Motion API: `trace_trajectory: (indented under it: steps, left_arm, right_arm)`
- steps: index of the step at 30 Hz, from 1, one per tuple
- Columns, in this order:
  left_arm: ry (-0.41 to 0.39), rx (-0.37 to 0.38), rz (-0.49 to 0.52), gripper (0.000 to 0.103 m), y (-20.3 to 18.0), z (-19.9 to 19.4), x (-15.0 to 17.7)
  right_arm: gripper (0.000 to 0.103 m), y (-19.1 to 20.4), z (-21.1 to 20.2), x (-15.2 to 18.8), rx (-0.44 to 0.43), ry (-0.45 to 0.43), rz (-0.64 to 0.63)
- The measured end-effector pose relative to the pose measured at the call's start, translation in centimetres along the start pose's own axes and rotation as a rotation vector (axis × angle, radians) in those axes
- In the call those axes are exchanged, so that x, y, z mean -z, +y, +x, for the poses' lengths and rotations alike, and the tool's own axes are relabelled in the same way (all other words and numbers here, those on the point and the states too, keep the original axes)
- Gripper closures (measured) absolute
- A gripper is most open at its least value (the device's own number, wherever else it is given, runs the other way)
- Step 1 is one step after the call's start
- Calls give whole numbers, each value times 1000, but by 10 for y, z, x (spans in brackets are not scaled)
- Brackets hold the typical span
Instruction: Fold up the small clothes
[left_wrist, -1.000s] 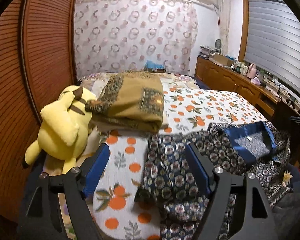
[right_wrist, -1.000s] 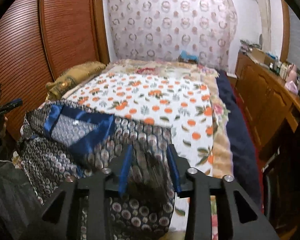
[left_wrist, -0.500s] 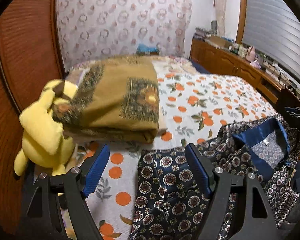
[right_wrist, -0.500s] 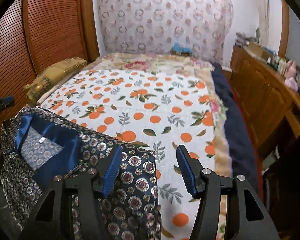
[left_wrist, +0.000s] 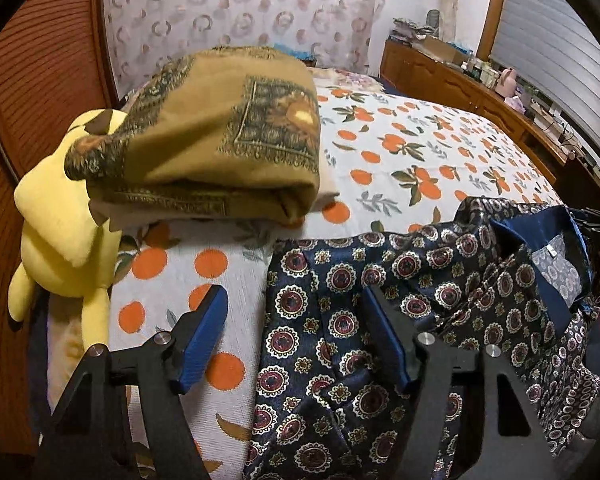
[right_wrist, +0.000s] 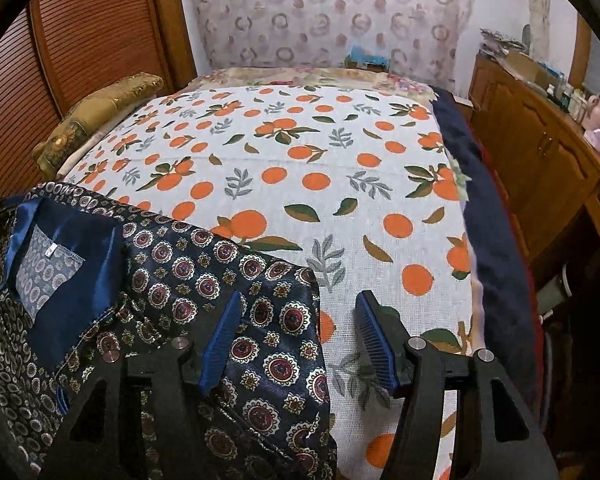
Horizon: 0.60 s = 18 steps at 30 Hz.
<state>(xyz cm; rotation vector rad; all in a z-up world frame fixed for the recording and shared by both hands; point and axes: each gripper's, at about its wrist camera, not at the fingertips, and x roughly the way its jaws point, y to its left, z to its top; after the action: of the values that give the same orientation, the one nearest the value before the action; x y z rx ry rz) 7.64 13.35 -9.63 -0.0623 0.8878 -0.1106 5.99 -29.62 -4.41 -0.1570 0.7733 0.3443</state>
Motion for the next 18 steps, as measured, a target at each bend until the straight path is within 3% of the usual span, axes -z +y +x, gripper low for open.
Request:
trace_trajectory:
  steps: [3, 5, 6, 7, 12, 13, 14, 17, 18]
  left_arm:
    - [6, 11, -3, 33, 0, 3, 0]
    - [14, 33, -6, 47, -1, 7, -1]
    - [15, 47, -7, 49, -1, 7, 0]
    - [14, 53, 0, 63, -2, 7, -1]
    - [31, 87, 12, 85, -6, 8, -2]
    - [34, 94, 12, 95, -6, 8, -2]
    - [38, 112, 11, 98, -7, 7, -2]
    - [12, 121, 35, 99, -15, -4, -2]
    - [-4, 139, 35, 99, -17, -11, -3]
  right_arm:
    - [36, 1, 3, -1, 12, 3, 1]
    - [35, 1, 4, -1, 11, 3, 2]
    - [35, 2, 6, -1, 9, 2, 1]
    - [35, 3, 6, -1, 7, 2, 1]
    - [36, 10, 8, 0, -35, 5, -11]
    - [41, 14, 8, 0, -35, 9, -36]
    - [54, 19, 8, 0, -41, 9, -57]
    - [89, 32, 5, 3, -96, 18, -105]
    - [92, 35, 3, 5, -102, 1, -122]
